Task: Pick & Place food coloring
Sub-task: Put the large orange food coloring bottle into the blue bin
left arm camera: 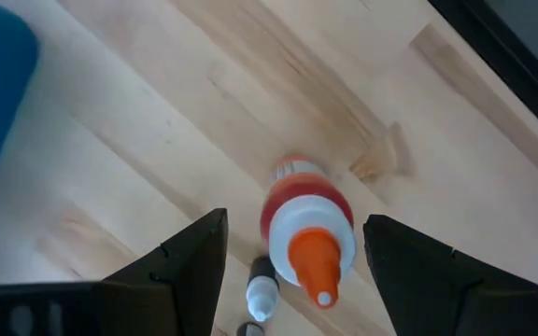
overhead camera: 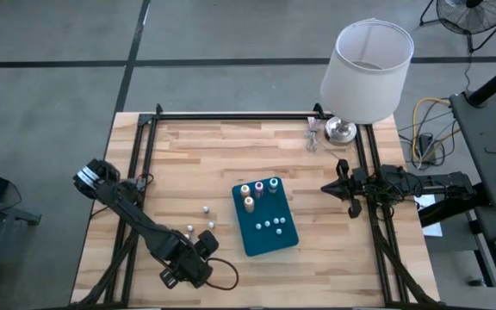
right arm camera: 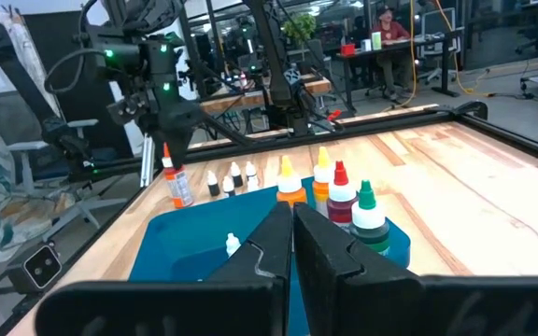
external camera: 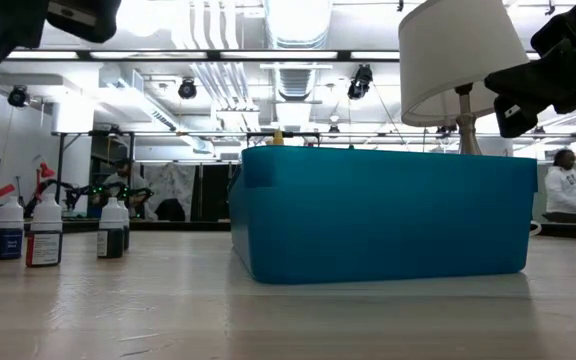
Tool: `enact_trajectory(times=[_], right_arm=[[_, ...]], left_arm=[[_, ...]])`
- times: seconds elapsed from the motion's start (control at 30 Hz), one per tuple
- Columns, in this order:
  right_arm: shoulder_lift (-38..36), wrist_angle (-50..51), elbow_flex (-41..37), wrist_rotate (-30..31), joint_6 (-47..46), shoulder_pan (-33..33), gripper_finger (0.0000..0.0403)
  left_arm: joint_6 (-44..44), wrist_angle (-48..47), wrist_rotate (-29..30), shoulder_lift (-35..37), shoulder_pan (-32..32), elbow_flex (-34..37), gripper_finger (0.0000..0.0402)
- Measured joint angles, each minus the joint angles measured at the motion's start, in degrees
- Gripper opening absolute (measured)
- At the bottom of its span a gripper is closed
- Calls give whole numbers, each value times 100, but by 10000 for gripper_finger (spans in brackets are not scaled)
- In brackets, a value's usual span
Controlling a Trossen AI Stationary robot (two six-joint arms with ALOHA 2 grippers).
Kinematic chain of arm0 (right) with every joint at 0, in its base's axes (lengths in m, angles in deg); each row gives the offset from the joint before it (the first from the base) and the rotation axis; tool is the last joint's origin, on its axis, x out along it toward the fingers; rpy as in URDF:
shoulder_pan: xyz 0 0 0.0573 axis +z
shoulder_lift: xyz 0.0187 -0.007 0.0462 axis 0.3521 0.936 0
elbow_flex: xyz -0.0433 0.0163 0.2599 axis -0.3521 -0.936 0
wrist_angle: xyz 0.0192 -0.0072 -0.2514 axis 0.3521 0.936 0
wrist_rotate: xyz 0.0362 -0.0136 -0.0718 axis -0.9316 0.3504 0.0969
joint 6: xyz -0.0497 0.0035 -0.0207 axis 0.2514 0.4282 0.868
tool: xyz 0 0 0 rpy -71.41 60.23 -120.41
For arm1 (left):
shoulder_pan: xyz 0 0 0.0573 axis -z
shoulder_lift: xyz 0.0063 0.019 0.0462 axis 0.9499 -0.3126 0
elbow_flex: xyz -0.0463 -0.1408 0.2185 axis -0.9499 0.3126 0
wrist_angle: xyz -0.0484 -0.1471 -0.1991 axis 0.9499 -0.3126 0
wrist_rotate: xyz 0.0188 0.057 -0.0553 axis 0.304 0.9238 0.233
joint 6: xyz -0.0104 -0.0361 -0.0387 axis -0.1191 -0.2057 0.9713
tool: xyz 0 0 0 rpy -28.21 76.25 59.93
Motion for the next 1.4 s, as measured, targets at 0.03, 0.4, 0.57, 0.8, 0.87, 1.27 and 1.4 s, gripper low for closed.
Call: enact_trajectory(times=[0.03, 0.4, 0.57, 0.8, 0.87, 1.27, 1.4], right_arm=[[0, 1, 0, 0, 0, -2, 9], [0, 1, 0, 0, 0, 0, 9], [0, 0, 0, -1, -1, -1, 8], [0, 0, 0, 0, 0, 0, 9], [0, 0, 0, -2, 0, 0, 9], [0, 0, 0, -2, 0, -1, 9], [0, 1, 0, -2, 0, -2, 9]], left_arm=[[10, 2, 0, -22, -1, 0, 222], [33, -6, 0, -204, -13, 0, 222], [63, -107, -2, -295, -15, 0, 222], [110, -102, -2, -315, -24, 2, 222], [112, -96, -2, -315, -39, 0, 220], [136, 67, -45, -315, -61, 212, 196], [228, 127, -127, -315, -61, 264, 179]])
